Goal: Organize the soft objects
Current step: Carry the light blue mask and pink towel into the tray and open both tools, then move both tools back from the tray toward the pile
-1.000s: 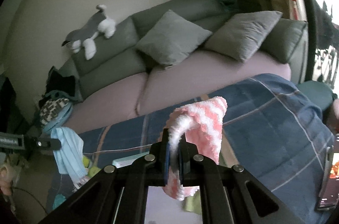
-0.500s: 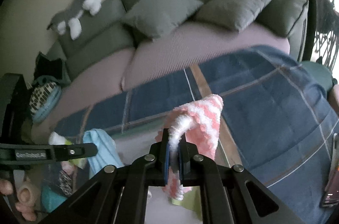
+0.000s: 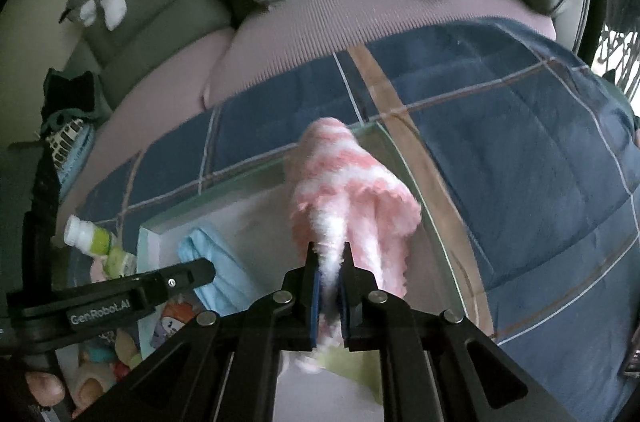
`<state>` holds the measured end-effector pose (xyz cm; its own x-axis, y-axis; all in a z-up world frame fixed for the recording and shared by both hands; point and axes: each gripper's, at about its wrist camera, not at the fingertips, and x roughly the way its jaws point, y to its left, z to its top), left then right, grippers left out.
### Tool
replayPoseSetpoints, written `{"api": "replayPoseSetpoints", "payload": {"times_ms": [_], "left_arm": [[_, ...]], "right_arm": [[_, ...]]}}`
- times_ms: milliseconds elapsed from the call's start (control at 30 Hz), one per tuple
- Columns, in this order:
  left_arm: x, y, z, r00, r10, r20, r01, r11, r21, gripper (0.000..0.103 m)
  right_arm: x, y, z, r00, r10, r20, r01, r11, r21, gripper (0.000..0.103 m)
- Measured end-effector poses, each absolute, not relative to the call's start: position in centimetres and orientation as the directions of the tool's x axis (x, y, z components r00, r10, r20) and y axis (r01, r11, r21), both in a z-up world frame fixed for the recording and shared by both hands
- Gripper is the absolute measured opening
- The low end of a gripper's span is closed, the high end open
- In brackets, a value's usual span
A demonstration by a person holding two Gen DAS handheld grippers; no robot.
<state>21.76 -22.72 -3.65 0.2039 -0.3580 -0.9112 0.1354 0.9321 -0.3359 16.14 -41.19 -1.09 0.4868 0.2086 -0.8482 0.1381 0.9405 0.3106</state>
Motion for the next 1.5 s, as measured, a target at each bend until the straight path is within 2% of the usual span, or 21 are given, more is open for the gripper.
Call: {"api": "replayPoseSetpoints", "payload": {"times_ms": [300,367,500,567,633,1000,1100,1167,1233,1300,1367,1400,1433,1500], "left_arm": [[20.9,-22.7,-3.9,0.238,-0.348,-0.907,0.125,0.937,-0.326,0.010],[20.5,-22.7,-3.7,0.232,-0.372,-0.899,0.123,0.928,-0.353,0.013],[19.4,-22.4,-2.9,0.261,-0.389,-0.884,0.129,0.921,-0.367,0.037],[18.9,-22.1,-2.4,0.283,-0.393,-0.875,0.129,0.919,-0.371,0.039],[18.2,-21.5,-1.8,0.305,-0.391,-0.868,0.123,0.920,-0.372,0.041],[16.9,-19.0,-0.1,0.403,-0.352,-0.845,0.101,0.934,-0.341,0.056],[16.7,-17.8,0.0,0.427,-0.335,-0.840,0.085,0.939,-0.332,0.057],[16.7,-16.9,-0.1,0.438,-0.303,-0.847,0.058,0.949,-0.310,0.060],[16.6,-15.7,0.0,0.458,-0.271,-0.847,0.026,0.956,-0.291,0.071],[16.4,-14.5,0.0,0.473,-0.254,-0.844,-0.002,0.957,-0.290,0.074],[16.1,-13.4,0.0,0.486,-0.235,-0.842,-0.030,0.958,-0.284,0.074],[16.0,-12.9,0.1,0.493,-0.221,-0.842,-0.043,0.960,-0.277,0.077],[15.9,-12.6,0.1,0.500,-0.212,-0.840,-0.050,0.961,-0.273,0.084],[15.4,-12.0,0.1,0.508,-0.205,-0.836,-0.060,0.960,-0.272,0.088]], "right_arm": [[16.3,-40.5,-1.5,0.441,0.179,-0.879,0.139,0.954,0.264,0.010],[16.3,-40.5,-1.3,0.439,0.165,-0.883,0.140,0.958,0.249,0.010],[16.0,-40.5,-0.4,0.452,0.127,-0.883,0.147,0.966,0.214,0.014],[15.7,-40.5,0.3,0.470,0.119,-0.874,0.146,0.967,0.210,0.021],[15.6,-40.4,0.8,0.481,0.113,-0.870,0.143,0.968,0.205,0.023],[14.7,-39.5,3.2,0.531,0.070,-0.844,0.137,0.976,0.167,0.023],[14.5,-39.2,3.6,0.541,0.070,-0.838,0.133,0.977,0.168,0.023],[14.5,-38.9,3.6,0.541,0.062,-0.839,0.135,0.978,0.160,0.031],[14.5,-38.5,3.7,0.544,0.053,-0.838,0.128,0.981,0.145,0.035],[14.4,-37.9,3.8,0.544,0.052,-0.837,0.115,0.984,0.136,0.036],[14.2,-37.2,3.8,0.541,0.047,-0.840,0.105,0.987,0.122,0.042],[14.1,-36.8,3.7,0.539,0.044,-0.841,0.101,0.988,0.116,0.044],[14.0,-36.4,3.7,0.537,0.043,-0.843,0.094,0.989,0.110,0.048],[13.8,-35.4,3.5,0.530,0.046,-0.847,0.073,0.992,0.100,0.049]]}}
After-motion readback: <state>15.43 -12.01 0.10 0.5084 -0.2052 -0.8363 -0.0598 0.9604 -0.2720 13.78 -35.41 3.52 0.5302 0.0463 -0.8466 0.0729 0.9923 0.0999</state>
